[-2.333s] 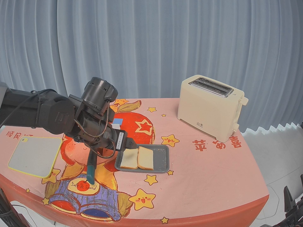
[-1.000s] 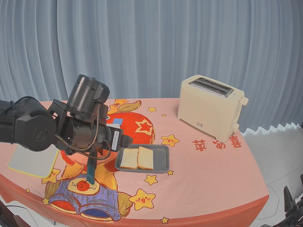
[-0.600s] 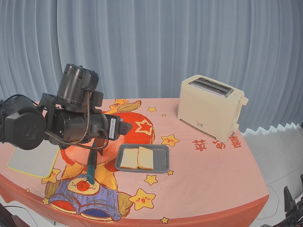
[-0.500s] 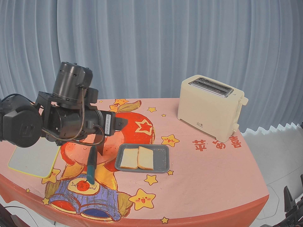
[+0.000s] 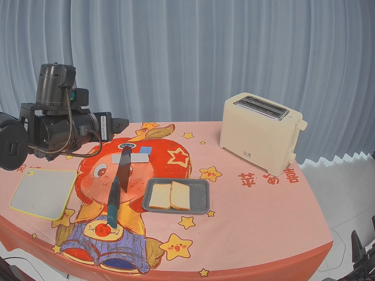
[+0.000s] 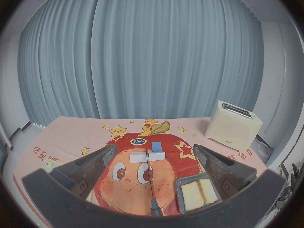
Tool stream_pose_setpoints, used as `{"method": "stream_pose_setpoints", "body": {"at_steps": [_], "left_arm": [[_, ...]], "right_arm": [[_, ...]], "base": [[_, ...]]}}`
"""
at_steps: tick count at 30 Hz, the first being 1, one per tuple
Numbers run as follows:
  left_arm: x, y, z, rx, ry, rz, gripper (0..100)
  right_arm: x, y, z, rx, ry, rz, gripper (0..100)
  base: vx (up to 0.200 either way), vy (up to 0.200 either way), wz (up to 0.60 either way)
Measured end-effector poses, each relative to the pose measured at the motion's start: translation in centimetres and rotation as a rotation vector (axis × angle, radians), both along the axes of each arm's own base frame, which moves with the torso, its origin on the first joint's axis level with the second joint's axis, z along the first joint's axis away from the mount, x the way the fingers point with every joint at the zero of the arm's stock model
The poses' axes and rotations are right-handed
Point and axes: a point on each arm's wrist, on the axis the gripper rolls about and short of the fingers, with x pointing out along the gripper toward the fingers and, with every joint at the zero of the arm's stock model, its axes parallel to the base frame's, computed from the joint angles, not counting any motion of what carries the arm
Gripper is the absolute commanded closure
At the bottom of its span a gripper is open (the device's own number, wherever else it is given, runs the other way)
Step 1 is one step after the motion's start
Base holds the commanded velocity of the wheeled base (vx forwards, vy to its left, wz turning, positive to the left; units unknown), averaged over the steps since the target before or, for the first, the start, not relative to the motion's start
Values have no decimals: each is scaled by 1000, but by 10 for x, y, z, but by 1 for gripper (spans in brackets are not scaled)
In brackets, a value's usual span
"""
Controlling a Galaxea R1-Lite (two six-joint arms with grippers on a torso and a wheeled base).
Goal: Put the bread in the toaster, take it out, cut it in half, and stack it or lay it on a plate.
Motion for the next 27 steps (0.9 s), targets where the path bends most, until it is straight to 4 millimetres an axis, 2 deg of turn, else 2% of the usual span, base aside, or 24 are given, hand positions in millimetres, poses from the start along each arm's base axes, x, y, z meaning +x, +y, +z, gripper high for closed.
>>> {"method": "stream_pose_setpoints", "body": {"at_steps": [6,11,15,20,27], "left_arm": [[-4,10,7,-9,-22,29,0],[-7,32,17,-29,-58,94,0],[-15,40,24,-44,-90,115,0],[-24,50,34,-76,-198,141,0],[-31,63,28,-107,-333,183,0]], "right_arm": [[0,0,0,0,0,0,0],[0,0,0,0,0,0,0],[0,0,0,0,0,0,0],[0,0,0,0,0,0,0],[0,0,0,0,1,0,0]], "base": [[0,0,0],[0,0,0],[0,0,0],[0,0,0],[0,0,0]]}}
